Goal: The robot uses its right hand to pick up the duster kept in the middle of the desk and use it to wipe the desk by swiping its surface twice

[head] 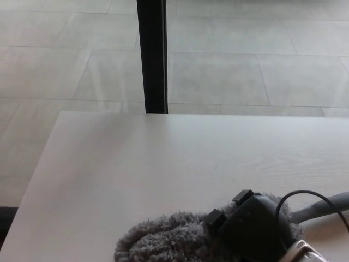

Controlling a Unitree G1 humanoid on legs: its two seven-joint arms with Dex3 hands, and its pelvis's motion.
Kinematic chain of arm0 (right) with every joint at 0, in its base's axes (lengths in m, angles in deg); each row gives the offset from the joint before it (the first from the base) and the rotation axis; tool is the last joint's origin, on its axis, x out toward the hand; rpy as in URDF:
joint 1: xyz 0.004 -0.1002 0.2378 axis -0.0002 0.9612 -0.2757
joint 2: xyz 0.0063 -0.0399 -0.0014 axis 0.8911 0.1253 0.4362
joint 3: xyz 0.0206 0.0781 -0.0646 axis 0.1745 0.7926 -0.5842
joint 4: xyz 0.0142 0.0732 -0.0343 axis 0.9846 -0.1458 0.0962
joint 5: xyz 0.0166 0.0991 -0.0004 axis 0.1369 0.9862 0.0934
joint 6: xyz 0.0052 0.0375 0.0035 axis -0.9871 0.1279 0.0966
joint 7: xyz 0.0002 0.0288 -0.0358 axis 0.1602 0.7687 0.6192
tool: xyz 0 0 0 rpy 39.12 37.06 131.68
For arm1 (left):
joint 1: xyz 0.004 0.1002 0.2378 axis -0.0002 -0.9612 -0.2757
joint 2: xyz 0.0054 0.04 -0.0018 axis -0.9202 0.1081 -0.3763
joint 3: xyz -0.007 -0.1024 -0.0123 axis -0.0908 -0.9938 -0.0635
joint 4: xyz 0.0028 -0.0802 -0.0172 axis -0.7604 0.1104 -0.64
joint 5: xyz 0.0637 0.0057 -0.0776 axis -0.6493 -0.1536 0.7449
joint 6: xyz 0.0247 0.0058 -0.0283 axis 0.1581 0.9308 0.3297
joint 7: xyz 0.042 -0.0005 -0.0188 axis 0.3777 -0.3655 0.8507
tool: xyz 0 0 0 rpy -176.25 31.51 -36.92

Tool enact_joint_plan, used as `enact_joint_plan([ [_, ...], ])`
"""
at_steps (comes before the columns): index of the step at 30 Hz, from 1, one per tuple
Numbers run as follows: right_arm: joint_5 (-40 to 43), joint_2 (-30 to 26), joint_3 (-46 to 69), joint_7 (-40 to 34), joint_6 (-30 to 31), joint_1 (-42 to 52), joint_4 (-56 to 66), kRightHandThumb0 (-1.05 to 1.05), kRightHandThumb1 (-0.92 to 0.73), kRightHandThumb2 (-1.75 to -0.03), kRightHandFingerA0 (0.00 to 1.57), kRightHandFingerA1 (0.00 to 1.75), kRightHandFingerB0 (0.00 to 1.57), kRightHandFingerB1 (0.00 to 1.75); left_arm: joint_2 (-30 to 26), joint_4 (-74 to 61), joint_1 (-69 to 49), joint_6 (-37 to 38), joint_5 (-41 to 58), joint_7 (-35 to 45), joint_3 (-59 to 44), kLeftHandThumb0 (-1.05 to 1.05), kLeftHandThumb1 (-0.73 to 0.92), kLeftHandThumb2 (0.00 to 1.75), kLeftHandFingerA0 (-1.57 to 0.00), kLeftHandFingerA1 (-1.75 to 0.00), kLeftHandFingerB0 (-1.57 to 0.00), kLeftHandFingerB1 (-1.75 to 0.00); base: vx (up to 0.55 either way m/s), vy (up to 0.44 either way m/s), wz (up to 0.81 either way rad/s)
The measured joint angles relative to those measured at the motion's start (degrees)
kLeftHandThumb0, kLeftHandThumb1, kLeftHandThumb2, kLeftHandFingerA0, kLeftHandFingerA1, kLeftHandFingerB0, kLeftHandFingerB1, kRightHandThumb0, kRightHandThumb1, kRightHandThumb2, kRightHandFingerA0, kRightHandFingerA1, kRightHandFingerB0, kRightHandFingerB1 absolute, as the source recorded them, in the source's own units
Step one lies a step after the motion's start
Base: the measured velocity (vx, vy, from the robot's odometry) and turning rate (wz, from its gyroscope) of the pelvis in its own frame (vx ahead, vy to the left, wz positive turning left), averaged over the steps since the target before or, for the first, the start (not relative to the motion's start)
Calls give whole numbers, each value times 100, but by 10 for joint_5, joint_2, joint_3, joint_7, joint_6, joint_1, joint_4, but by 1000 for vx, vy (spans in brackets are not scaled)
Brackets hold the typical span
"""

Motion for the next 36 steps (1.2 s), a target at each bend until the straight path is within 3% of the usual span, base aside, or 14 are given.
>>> enact_joint_plan([
  [2,-6,-3,7,-2,-7,5,0,-35,-68,-66,92,168,73,66,-1,0,1,0,0,-1,1,-41,63,73,-39,-64,-43,-47,0,0,0],
  [3,-7,-4,10,-2,-10,5,-1,-39,-47,-94,119,134,74,78,-1,0,1,0,0,-1,1,-42,64,74,-37,-63,-43,-46,0,0,0],
  [4,-11,-5,14,-7,-16,4,-7,-42,-68,-65,90,171,76,79,-1,1,2,0,1,-1,0,-43,63,73,-38,-62,-43,-46,0,0,0],
  [11,-14,23,46,-7,-35,-28,-75,-29,-63,-83,93,172,81,83,-1,2,3,-1,4,-1,1,-42,64,73,-41,-65,-43,-47,0,0,0],
  [12,-14,34,54,-5,-35,-39,-94,-35,-55,-107,120,134,77,85,-1,2,3,-1,5,-2,1,-41,63,72,-42,-65,-43,-46,0,0,0],
  [13,-14,44,58,-5,-35,-49,-112,-35,-55,-107,120,134,77,85,-1,2,3,-1,5,-2,1,-41,63,72,-42,-65,-43,-46,0,0,0],
  [14,-15,51,61,-6,-35,-55,-124,-29,-65,-91,90,175,77,107,-1,2,3,-1,5,-2,1,-40,62,74,-43,-65,-44,-47,0,0,0],
  [20,-6,120,90,-5,-34,-122,-238,-31,-72,-83,97,175,72,159,-1,3,6,-1,6,-3,1,-43,62,68,-41,-62,-41,-44,0,0,0],
  [22,-2,131,97,-5,-34,-136,-263,-31,-73,-77,94,175,77,128,-1,3,7,-1,6,-3,1,-43,63,69,-39,-61,-40,-44,0,0,0],
  [28,13,154,128,-9,-31,-187,-393,-30,-79,-69,89,175,79,126,0,4,3,-1,6,-2,4,-45,64,68,-37,-57,-40,-43,0,0,0],
  [29,14,152,129,-10,-31,-192,-409,-33,-60,-102,117,132,84,100,0,4,2,-1,6,-2,4,-45,63,67,-36,-56,-39,-43,0,0,0],
  [31,17,143,130,-14,-32,-202,-438,-36,-61,-102,118,134,87,107,0,4,1,-1,6,-2,4,-43,63,68,-36,-57,-39,-44,0,0,0],
  [32,17,137,130,-16,-32,-206,-453,-32,-75,-64,83,172,77,112,0,4,1,-1,6,-2,4,-43,64,69,-37,-57,-39,-44,0,0,0],
  [36,22,100,135,-24,-32,-216,-509,-35,-71,-63,83,170,80,109,2,4,-2,-1,7,-2,3,-43,60,73,-39,-59,-40,-44,0,0,0],
])
